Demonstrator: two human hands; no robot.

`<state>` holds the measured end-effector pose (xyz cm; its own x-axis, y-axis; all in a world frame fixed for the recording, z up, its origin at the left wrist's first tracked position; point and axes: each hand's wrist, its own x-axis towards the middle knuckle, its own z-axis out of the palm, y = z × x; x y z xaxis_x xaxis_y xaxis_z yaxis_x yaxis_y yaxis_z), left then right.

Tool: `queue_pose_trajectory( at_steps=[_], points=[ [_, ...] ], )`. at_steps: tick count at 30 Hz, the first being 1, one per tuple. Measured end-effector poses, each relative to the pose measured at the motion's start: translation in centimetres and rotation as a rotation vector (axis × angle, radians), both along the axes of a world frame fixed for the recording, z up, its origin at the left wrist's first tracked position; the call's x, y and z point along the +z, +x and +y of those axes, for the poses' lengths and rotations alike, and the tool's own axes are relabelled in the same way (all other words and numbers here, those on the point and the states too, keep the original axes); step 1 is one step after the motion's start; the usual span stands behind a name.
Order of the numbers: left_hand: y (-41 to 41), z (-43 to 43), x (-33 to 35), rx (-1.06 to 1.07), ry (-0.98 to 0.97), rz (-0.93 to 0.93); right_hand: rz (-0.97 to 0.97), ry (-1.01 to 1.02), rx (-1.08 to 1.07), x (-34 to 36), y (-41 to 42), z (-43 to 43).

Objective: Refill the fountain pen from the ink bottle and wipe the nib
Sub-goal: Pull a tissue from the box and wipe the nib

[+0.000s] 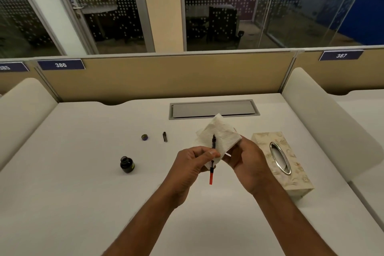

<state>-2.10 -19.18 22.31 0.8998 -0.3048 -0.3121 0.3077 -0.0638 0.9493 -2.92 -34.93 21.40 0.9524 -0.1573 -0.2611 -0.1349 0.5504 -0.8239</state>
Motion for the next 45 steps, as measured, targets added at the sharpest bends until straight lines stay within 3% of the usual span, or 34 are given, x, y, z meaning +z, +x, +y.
queue_pose_trajectory(
  at_steps=[6,16,39,45],
  points=[
    [-0.4,1.7,0.5,-0.007,0.052,-0.045,-0.073,-0.124,0.209,1.0,-0.1,0.8],
    [-1.3,3.2,1.4,-0.019,0.077,-0.097,-0.06,-0.165,0.277,1.6,-0.5,2.7],
    [-3.1,4.7,2.0,-0.107,0.227,-0.158,0.01,0.225,0.281,0.8,-1.8,4.3],
    [-3.3,4.4,1.9,-0.078,0.255,-0.17,0.09,0.398,0.199,0.5,-2.1,3.8]
  ],
)
